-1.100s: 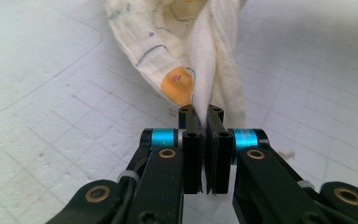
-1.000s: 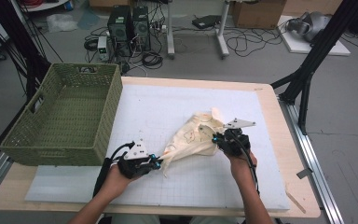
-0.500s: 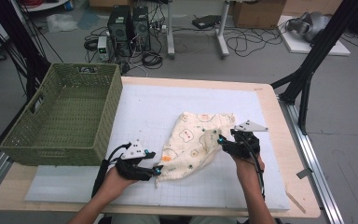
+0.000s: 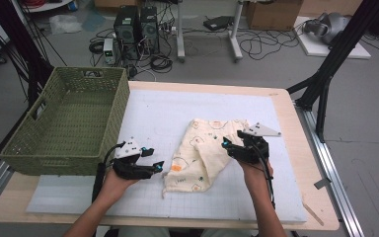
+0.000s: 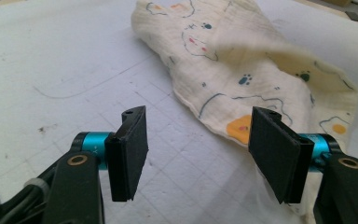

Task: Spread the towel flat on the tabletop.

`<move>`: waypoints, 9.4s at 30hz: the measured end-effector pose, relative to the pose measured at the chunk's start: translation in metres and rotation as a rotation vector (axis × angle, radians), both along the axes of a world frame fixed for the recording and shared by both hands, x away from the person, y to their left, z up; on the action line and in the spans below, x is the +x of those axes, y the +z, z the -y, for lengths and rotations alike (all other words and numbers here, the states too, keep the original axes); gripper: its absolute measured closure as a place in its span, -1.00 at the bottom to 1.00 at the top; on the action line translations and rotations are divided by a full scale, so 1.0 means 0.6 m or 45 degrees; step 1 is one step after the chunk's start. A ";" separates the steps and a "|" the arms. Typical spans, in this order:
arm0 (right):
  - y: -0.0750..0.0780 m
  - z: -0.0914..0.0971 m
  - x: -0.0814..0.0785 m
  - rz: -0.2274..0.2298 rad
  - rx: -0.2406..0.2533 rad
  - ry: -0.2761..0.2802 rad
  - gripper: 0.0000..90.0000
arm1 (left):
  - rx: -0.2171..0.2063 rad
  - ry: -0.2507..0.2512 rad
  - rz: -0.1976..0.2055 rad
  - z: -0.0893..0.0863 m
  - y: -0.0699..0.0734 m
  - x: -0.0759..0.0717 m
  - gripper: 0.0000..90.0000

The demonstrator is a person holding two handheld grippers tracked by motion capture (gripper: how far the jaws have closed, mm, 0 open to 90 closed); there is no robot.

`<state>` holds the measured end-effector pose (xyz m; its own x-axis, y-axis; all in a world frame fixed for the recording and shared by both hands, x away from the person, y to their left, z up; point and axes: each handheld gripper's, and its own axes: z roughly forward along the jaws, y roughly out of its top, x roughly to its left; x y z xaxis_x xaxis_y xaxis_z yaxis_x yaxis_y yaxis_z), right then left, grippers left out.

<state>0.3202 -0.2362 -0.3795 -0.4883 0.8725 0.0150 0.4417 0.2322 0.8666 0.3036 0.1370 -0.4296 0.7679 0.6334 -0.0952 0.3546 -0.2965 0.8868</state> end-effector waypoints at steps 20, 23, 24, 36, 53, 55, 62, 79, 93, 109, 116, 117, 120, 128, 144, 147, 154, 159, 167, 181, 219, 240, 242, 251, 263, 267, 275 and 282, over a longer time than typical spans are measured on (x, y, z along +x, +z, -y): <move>-0.097 -0.135 0.048 -0.256 -0.252 0.274 0.79 | -0.026 0.049 -0.006 -0.018 -0.007 0.010 -0.15; -0.081 -0.116 0.038 -0.199 -0.245 0.250 0.89 | -0.027 0.059 -0.007 -0.019 -0.009 0.011 -0.15; -0.075 -0.107 0.034 -0.187 -0.226 0.238 0.89 | -0.032 0.059 -0.008 -0.019 -0.010 0.012 -0.15; -0.054 0.030 -0.044 -0.131 -0.199 0.064 0.88 | -0.070 0.104 -0.008 -0.017 -0.011 0.022 -0.14; -0.072 0.121 -0.137 -0.108 -0.293 -0.135 0.30 | -0.092 0.128 -0.029 0.023 -0.004 0.061 -0.01; -0.064 0.121 -0.135 -0.054 -0.255 -0.143 0.18 | -0.087 0.123 -0.028 0.034 -0.002 0.068 0.04; -0.052 0.098 -0.105 0.004 -0.204 -0.118 0.03 | -0.059 0.168 -0.001 0.073 -0.002 0.095 0.21; -0.061 0.110 -0.099 0.013 -0.142 -0.114 -0.02 | 0.172 0.162 -0.093 0.178 -0.033 0.128 0.31; -0.063 0.105 -0.096 0.023 -0.125 -0.108 -0.01 | 0.280 0.095 -0.035 0.232 -0.034 0.111 0.16; -0.068 0.105 -0.096 0.001 -0.121 -0.098 0.01 | 0.264 0.124 -0.088 0.199 -0.030 0.111 0.92; -0.070 0.100 -0.092 -0.007 -0.125 -0.085 0.02 | 0.301 0.214 -0.094 0.119 -0.026 0.113 0.92; -0.070 0.099 -0.092 -0.009 -0.128 -0.082 0.03 | 0.290 0.234 -0.099 0.109 -0.026 0.113 0.92; -0.072 0.094 -0.090 -0.027 -0.130 -0.073 0.03 | 0.303 0.262 -0.099 0.084 -0.025 0.115 0.92; -0.088 0.081 -0.071 -0.089 -0.179 -0.022 0.22 | 0.284 0.348 -0.096 0.032 -0.019 0.123 0.92; -0.102 0.069 -0.079 -0.249 -0.243 0.171 0.93 | 0.256 0.422 -0.139 0.017 -0.028 0.132 0.35; -0.098 0.072 -0.108 -0.270 -0.272 0.195 0.93 | 0.222 0.435 -0.135 0.015 -0.028 0.134 0.12; -0.088 0.079 -0.132 -0.234 -0.226 0.228 0.68 | 0.101 0.441 -0.141 0.021 -0.023 0.145 0.13; -0.076 0.080 -0.104 -0.153 -0.196 0.157 0.38 | 0.114 0.417 -0.156 0.041 -0.016 0.163 0.17; -0.076 0.071 -0.047 -0.116 -0.180 0.110 0.24 | 0.253 0.416 -0.145 0.058 -0.028 0.173 0.36; -0.099 0.071 0.046 -0.156 -0.162 0.058 0.17 | 0.252 0.476 -0.057 0.039 -0.028 0.181 0.48; -0.063 0.060 0.137 -0.104 -0.158 -0.069 0.31 | 0.243 0.329 -0.087 0.057 -0.034 0.162 0.88; -0.112 0.063 0.040 -0.243 -0.109 0.089 0.82 | 0.210 0.357 -0.146 0.033 -0.021 0.150 0.05; -0.109 0.065 0.037 -0.222 -0.158 0.049 0.90 | 0.205 0.355 -0.143 0.032 -0.020 0.148 0.05; -0.099 0.084 0.020 -0.160 -0.097 0.012 0.39 | 0.190 0.330 -0.139 0.026 -0.033 0.120 0.09; -0.117 0.079 -0.023 -0.227 -0.119 0.078 0.05 | 0.280 0.306 -0.054 0.035 -0.033 0.094 0.73; -0.112 0.088 -0.025 -0.231 -0.157 0.000 0.09 | 0.244 0.340 -0.053 0.024 -0.033 0.090 0.58; -0.098 0.102 -0.035 -0.170 -0.086 0.082 -0.32 | -0.049 0.255 -0.054 0.005 -0.019 0.067 -0.26; -0.080 0.110 -0.057 -0.076 -0.067 0.084 -0.55 | -0.201 0.218 -0.025 -0.017 -0.007 0.048 -0.62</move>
